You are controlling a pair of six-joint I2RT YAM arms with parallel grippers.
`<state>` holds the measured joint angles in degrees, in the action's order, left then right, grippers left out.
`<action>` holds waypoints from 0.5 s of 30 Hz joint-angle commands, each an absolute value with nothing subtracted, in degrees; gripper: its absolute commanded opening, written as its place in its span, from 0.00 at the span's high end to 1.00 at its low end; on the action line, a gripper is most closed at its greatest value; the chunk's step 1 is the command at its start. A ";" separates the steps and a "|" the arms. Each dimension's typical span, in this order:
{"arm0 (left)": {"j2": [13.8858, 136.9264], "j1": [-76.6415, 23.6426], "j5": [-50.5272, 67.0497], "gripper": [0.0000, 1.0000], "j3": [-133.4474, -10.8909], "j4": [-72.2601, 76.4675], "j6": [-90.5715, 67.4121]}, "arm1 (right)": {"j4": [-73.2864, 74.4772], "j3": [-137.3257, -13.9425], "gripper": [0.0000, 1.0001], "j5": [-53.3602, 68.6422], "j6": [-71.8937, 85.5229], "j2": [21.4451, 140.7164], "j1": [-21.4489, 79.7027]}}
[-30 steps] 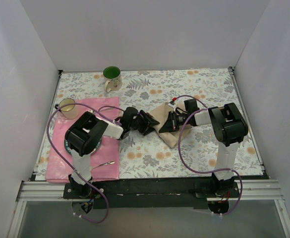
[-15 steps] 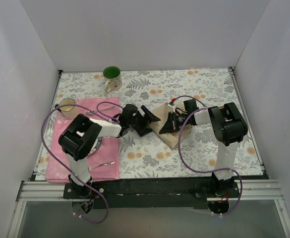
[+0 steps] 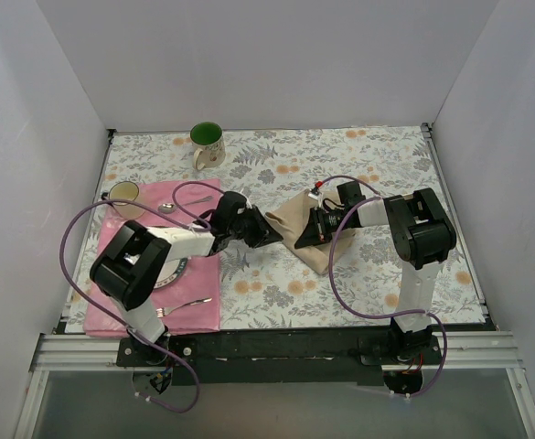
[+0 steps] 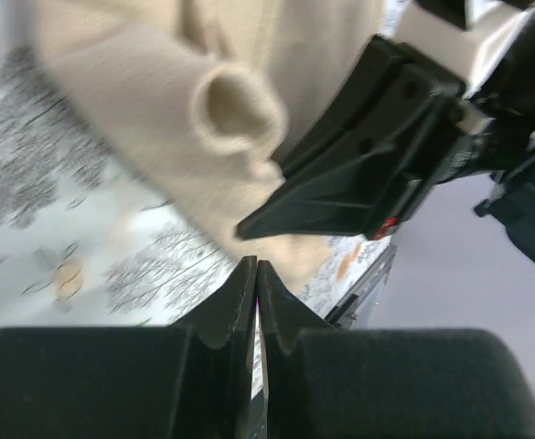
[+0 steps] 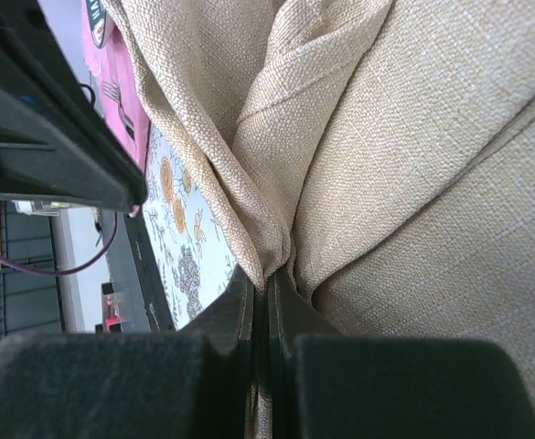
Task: Fold the napkin, place the utensils inside, and roll it up
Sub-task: Roll the napkin with the utensil
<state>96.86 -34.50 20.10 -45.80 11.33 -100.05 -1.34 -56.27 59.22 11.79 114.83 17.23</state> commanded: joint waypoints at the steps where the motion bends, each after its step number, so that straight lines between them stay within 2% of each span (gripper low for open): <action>1: 99.83 -34.37 24.96 1.00 -50.53 17.92 -97.03 | 2.80 -58.09 0.99 56.43 8.53 115.40 16.88; 15: 109.59 -34.37 27.95 1.00 -54.84 24.96 -99.84 | 3.43 -58.18 0.99 56.43 8.17 115.14 16.88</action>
<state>108.92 -34.50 26.72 -51.64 22.48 -100.16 1.48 -57.17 58.63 10.11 114.83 17.23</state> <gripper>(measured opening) 0.009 0.064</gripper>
